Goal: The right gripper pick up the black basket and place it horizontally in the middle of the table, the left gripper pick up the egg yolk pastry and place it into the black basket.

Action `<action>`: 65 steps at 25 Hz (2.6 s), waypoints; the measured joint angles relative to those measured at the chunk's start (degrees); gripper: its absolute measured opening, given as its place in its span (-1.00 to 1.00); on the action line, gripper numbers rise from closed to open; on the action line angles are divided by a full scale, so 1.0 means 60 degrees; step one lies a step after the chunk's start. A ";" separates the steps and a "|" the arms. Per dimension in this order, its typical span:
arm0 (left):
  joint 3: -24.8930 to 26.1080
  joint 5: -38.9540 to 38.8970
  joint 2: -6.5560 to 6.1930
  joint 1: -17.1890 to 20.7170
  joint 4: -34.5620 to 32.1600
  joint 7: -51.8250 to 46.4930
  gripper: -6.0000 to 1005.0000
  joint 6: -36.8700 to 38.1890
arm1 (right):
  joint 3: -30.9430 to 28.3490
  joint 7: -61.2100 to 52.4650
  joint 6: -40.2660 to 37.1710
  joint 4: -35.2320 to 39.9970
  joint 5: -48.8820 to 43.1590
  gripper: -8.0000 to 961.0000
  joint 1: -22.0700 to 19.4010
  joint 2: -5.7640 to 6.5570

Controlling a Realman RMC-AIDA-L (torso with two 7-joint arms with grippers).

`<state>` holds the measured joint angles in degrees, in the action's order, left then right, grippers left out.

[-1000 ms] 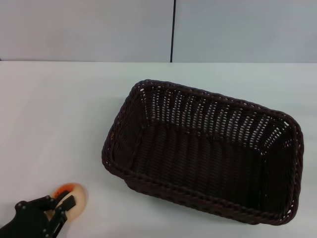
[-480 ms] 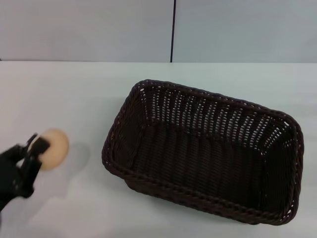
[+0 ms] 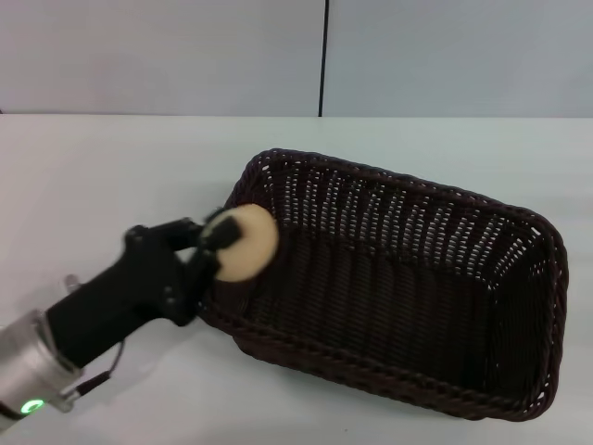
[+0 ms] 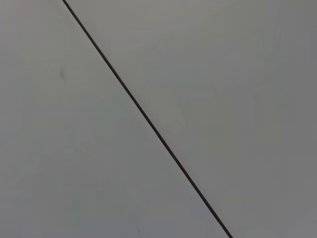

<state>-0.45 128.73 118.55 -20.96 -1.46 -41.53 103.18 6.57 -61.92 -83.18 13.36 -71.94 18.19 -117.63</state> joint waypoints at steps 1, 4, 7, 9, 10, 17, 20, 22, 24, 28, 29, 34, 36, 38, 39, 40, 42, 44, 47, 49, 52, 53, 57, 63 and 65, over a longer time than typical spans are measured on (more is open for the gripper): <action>-0.0121 0.0001 0.0001 -0.0072 0.0004 0.0002 -0.88 -0.0114 | 0.0002 0.0001 0.0003 0.0000 -0.0004 -0.24 0.0000 -0.0011; -0.0346 0.0004 0.0003 -0.0213 0.0004 0.0037 -0.88 -0.0625 | 0.0003 0.0002 0.0007 0.0000 -0.0012 -0.24 0.0000 -0.0052; -0.0348 0.0005 -0.0003 -0.0202 -0.0026 0.0168 -0.89 -0.0990 | 0.0003 0.0015 0.0008 -0.0001 -0.0019 -0.24 0.0003 -0.0077; -0.0331 0.0005 -0.0024 -0.0158 -0.0077 0.0260 -0.89 -0.1077 | 0.0004 0.0028 0.0008 -0.0005 -0.0022 -0.24 0.0015 -0.0079; -0.0330 0.0005 -0.0033 -0.0131 -0.0103 0.0274 -0.89 -0.1084 | 0.0004 0.0031 0.0008 -0.0013 -0.0023 -0.24 0.0028 -0.0081; -0.0752 0.0099 -0.0068 -0.0024 -0.0485 0.0281 -0.89 -0.0796 | 0.0014 0.0036 0.0060 -0.0017 -0.0023 -0.24 0.0103 -0.0083; -0.1147 0.0129 -0.0070 0.0073 -0.0657 0.0285 -0.89 -0.0504 | 0.0019 0.0038 0.0075 -0.0016 -0.0038 -0.24 0.0149 -0.0083; -0.1147 0.0129 -0.0070 0.0073 -0.0657 0.0285 -0.89 -0.0504 | 0.0022 0.0038 0.0079 -0.0015 -0.0054 -0.24 0.0204 -0.0083; -0.1172 0.0130 -0.0071 0.0112 -0.0705 0.0286 -0.89 -0.0413 | 0.0026 0.0038 0.0080 -0.0015 -0.0054 -0.24 0.0217 -0.0083; -0.1237 0.0130 -0.0086 0.0373 -0.0961 0.0287 -0.89 -0.0062 | 0.0082 0.0039 0.0082 -0.0038 -0.0054 -0.24 0.0246 -0.0083; -0.1265 0.0128 -0.0087 0.0388 -0.0976 0.0287 -0.89 -0.0048 | 0.0099 0.0038 0.0081 -0.0039 -0.0055 -0.24 0.0249 -0.0083; -0.1521 0.0125 -0.0086 0.0433 -0.0998 0.0287 -0.89 0.0000 | 0.0135 0.0039 0.0082 -0.0044 -0.0054 -0.24 0.0252 -0.0083; -0.1624 0.0125 -0.0086 0.0434 -0.0999 0.0287 -0.89 0.0016 | 0.0135 0.0039 0.0081 -0.0045 -0.0055 -0.24 0.0251 -0.0082; -0.1666 0.0123 -0.0079 0.0431 -0.0998 0.0287 -0.89 0.0034 | 0.0138 0.0039 0.0082 -0.0045 -0.0054 -0.24 0.0250 -0.0083; -0.1654 0.0103 -0.0073 0.0426 -0.0985 0.0287 -0.89 0.0045 | 0.0142 0.0039 0.0082 -0.0045 -0.0054 -0.24 0.0249 -0.0082; -0.1621 0.0075 -0.0062 0.0416 -0.0967 0.0287 -0.90 0.0048 | 0.0147 0.0038 0.0081 -0.0050 -0.0054 -0.24 0.0249 -0.0083; -0.1463 0.0035 -0.0040 0.0377 -0.0904 0.0287 -0.89 0.0053 | 0.0155 0.0059 0.0081 -0.0120 -0.0054 -0.24 0.0271 -0.0082; -0.1256 0.0027 -0.0028 0.0324 -0.0791 0.0287 -0.85 0.0042 | 0.0159 0.0070 0.0081 -0.0141 -0.0053 -0.24 0.0287 -0.0082; -0.0996 0.0019 -0.0027 0.0184 -0.0590 0.0287 -0.73 0.0066 | 0.0237 0.0077 0.0089 -0.0161 -0.0051 -0.24 0.0295 -0.0082; -0.0987 0.0015 -0.0027 0.0155 -0.0557 0.0286 -0.65 0.0105 | 0.0247 0.0077 0.0089 -0.0162 -0.0051 -0.24 0.0291 -0.0082; -0.0982 -0.0152 -0.0033 0.0110 -0.0508 0.0265 -0.42 0.0338 | 0.0251 0.0073 0.0094 -0.0162 -0.0027 -0.24 0.0280 -0.0082; -0.0982 -0.0152 -0.0033 0.0110 -0.0508 0.0265 -0.35 0.0338 | 0.0251 0.0073 0.0094 -0.0162 -0.0027 -0.24 0.0280 -0.0082; -0.0979 -0.1297 -0.0048 0.0350 -0.0528 0.0269 -0.11 0.1000 | 0.0187 0.0038 0.0091 -0.0154 0.0023 -0.24 0.0293 -0.0082; -0.0224 -0.4353 -0.0036 0.1486 -0.0470 0.0274 0.04 0.1313 | 0.0123 0.0005 0.0077 -0.0108 0.0082 -0.24 0.0294 -0.0059; 0.0355 -0.4808 -0.0013 0.1732 -0.0272 0.0342 0.04 0.1309 | 0.0067 0.0005 0.0089 -0.0110 0.0120 -0.24 0.0286 -0.0060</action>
<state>1.68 99.88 118.47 -10.57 -3.09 -39.48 111.03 6.98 -61.89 -82.65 12.70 -71.22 19.91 -117.98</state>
